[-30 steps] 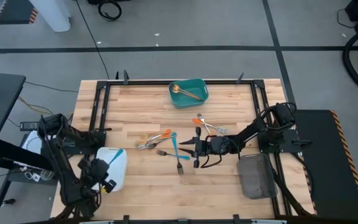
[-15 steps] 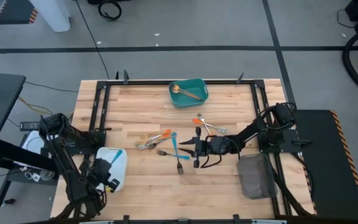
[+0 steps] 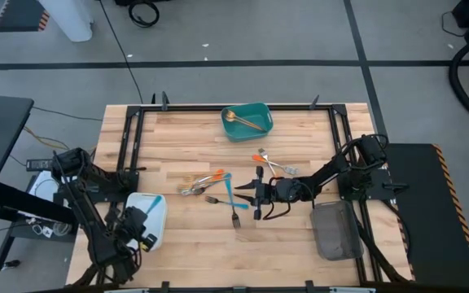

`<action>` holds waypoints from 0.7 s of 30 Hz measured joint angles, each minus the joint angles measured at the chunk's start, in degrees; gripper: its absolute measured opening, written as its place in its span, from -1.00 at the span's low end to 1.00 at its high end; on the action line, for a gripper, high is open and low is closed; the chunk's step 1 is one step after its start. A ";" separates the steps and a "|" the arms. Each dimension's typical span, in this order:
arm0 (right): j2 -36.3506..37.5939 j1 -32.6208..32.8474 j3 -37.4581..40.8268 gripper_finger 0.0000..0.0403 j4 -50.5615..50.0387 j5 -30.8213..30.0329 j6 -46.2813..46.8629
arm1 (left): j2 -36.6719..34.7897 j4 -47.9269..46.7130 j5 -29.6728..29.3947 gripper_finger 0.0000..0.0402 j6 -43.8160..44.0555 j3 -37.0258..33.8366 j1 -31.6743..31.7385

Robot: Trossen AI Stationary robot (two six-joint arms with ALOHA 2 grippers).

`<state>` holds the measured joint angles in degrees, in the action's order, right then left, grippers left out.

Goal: Sort silverware by color (type)
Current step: Put the blue fork into the white bin

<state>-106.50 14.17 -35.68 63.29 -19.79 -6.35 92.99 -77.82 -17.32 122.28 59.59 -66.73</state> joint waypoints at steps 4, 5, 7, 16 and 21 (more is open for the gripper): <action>0.00 0.00 0.00 -0.46 0.02 0.00 0.20 | -0.02 -0.58 -0.06 -0.78 -1.17 0.00 0.04; 0.00 0.00 0.00 -0.46 0.04 0.00 0.20 | -0.02 -0.53 -0.32 -0.76 -1.47 0.00 0.04; 0.00 0.00 0.00 -0.46 0.04 0.00 0.20 | -0.02 -0.58 -0.96 -0.69 -1.74 0.00 0.04; 0.00 0.00 0.00 -0.46 0.04 0.00 0.20 | -0.04 -1.14 -1.49 -0.37 -1.43 0.00 0.11; 0.00 0.00 0.00 -0.46 0.06 0.00 0.20 | -0.04 -1.18 -1.46 -0.34 -1.70 0.00 1.21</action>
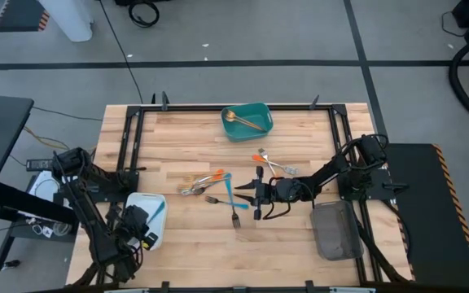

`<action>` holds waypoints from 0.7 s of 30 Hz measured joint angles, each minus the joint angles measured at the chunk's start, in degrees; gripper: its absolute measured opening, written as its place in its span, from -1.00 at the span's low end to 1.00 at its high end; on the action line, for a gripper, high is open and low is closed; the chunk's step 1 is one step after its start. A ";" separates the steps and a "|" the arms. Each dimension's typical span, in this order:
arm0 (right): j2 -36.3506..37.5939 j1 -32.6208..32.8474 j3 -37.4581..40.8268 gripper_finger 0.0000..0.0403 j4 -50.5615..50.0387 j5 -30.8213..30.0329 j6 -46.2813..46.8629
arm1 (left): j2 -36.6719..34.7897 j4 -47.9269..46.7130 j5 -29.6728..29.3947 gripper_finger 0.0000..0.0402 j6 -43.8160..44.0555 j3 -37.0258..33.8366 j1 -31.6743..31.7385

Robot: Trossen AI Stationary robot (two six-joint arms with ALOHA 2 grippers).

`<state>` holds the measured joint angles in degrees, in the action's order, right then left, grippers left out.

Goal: Sort silverware by color (type)
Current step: Put the blue fork into the white bin

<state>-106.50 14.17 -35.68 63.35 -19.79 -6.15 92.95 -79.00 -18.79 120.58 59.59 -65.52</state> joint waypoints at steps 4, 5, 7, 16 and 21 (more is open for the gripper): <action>0.00 0.00 0.00 -0.46 0.00 -0.01 0.00 | -0.07 0.04 0.16 -0.34 -1.35 0.00 1.41; 0.00 0.00 0.00 -0.46 0.00 -0.02 0.00 | -0.07 0.03 0.49 -0.34 -1.61 0.00 1.89; 0.00 0.00 0.00 -0.46 0.00 0.00 0.00 | -0.37 0.08 0.74 -0.34 -2.03 0.00 2.79; 0.00 0.00 -0.01 -0.46 -0.01 -0.02 0.00 | -3.46 1.10 0.83 -0.34 -11.79 0.00 8.98; 0.00 0.00 -0.02 -0.46 -0.02 -0.02 0.00 | -3.85 4.33 0.83 -0.34 -21.60 0.00 14.01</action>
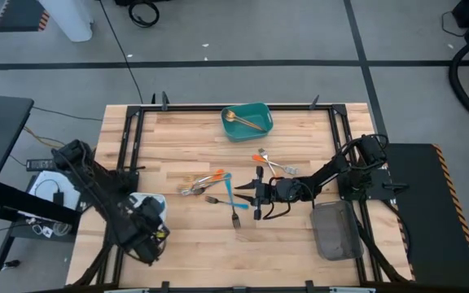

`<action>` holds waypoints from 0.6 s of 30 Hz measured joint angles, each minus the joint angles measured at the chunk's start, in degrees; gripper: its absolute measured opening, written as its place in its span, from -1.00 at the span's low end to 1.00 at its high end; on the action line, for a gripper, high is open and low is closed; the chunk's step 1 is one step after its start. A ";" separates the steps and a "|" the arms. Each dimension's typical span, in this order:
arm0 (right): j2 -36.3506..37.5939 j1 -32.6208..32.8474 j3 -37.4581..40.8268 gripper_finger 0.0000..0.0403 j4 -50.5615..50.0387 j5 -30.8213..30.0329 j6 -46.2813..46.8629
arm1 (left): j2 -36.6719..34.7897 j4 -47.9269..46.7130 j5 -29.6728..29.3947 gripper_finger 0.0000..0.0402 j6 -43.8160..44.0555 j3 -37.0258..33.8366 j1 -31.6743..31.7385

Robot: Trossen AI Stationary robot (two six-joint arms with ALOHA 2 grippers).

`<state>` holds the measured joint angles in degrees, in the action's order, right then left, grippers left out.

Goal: Sort silverware by color (type)
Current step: Put the blue fork into the white bin

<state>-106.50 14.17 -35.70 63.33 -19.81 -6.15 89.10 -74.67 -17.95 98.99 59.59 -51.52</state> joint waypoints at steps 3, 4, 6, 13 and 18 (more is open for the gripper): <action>0.00 0.00 0.00 -0.46 0.00 0.00 0.00 | 0.02 1.91 0.00 -0.34 -6.34 0.00 3.37; 0.00 0.00 0.00 -0.46 0.00 0.00 0.00 | 0.00 2.48 0.00 -0.34 -8.19 0.00 4.45; 0.00 0.00 0.00 -0.46 -0.07 0.00 0.02 | 0.01 3.59 0.02 -0.34 -12.22 0.00 6.42; 0.00 0.00 0.00 -0.46 -1.71 0.00 1.33 | 0.02 5.86 2.39 -0.34 -25.00 0.31 13.04; 0.00 0.01 0.00 -0.46 -3.14 0.00 2.28 | 0.02 6.98 3.34 -0.34 -34.15 2.32 17.28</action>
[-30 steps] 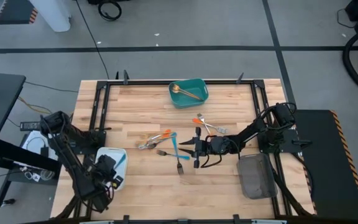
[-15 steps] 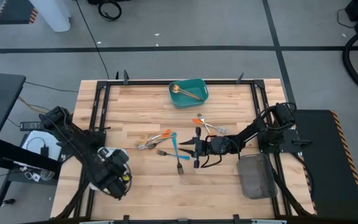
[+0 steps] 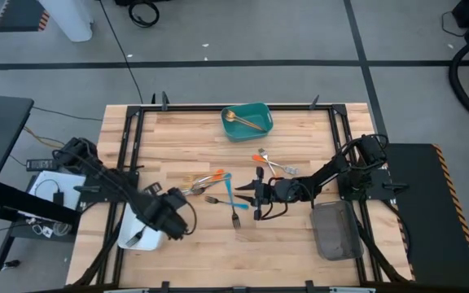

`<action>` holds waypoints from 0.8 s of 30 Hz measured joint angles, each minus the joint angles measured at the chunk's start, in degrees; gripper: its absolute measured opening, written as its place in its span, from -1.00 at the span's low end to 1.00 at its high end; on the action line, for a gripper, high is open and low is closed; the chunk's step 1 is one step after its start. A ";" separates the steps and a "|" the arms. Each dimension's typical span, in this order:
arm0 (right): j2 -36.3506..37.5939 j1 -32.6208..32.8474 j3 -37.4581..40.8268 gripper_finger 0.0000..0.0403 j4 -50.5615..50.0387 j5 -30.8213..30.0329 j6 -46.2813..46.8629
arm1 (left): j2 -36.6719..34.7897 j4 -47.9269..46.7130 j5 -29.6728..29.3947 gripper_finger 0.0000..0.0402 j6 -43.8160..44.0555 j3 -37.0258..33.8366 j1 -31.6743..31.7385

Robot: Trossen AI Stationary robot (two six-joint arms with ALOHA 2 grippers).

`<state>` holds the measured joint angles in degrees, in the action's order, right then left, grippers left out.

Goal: Sort silverware by color (type)
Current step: Put the blue fork into the white bin

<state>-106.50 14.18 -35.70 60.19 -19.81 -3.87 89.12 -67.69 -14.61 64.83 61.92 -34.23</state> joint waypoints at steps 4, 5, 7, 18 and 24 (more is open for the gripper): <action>0.02 0.55 0.00 -0.46 -1.13 0.00 1.41 | 0.00 1.16 0.00 -0.34 -8.62 1.71 2.95; 0.02 0.80 0.00 -0.46 -1.40 0.00 1.76 | 0.00 2.10 0.00 -0.34 -11.03 2.02 3.64; 0.02 1.29 0.00 -0.46 -2.18 0.00 2.70 | 0.00 4.79 -0.02 -0.34 -15.54 2.35 4.87; 0.02 4.91 0.00 -0.46 -6.23 -1.52 8.22 | 0.02 15.93 -0.01 -0.34 -30.57 2.51 10.32; 0.02 8.16 0.00 -0.46 -7.26 -5.67 8.89 | 0.02 20.65 -0.55 -0.34 -36.63 2.51 13.17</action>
<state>-106.48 22.34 -35.70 52.93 -25.49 5.02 89.14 -47.04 -15.17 28.21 64.42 -21.06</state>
